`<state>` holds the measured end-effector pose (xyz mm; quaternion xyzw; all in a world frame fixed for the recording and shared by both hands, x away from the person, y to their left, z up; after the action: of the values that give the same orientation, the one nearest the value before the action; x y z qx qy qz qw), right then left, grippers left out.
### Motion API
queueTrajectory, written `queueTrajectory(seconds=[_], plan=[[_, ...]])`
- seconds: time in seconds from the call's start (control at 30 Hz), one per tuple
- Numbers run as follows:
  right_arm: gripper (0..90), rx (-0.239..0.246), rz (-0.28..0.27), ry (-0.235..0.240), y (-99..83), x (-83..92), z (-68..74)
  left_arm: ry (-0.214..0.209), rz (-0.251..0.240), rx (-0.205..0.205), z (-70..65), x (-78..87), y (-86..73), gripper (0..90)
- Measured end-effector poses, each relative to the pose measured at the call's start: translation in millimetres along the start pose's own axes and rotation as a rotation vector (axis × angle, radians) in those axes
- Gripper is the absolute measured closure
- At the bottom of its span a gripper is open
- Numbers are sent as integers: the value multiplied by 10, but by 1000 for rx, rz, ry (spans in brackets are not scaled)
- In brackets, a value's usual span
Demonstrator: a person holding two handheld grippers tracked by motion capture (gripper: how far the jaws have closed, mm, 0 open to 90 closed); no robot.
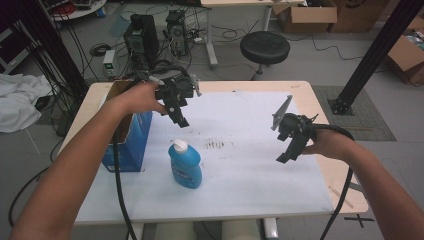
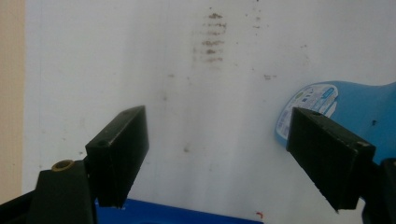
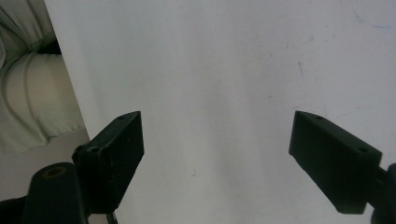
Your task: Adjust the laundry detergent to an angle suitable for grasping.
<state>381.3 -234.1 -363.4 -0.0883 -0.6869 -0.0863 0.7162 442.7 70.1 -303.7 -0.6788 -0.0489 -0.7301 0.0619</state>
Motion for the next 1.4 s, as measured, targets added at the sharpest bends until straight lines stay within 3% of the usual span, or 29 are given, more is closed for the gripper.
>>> queueTrajectory(seconds=[0.87,1.4], plan=[[171,25,-20,-12,42,-2,49,18,-13,21,-43,75,-34,217],[170,4,-47,-24,54,20,61,24,-6,19,-38,82,-52,218]])
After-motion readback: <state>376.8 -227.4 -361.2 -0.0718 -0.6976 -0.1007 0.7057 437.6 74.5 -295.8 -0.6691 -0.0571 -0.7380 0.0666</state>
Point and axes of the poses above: each handheld gripper's, and its own axes: x roughly backward along the jaws, y roughly out of its top, z roughly to its left, the point moved 6 cm from there along -x, roughly forward along the jaws, and after that the axes turned 14 degrees about z, right-handed, at the moved point
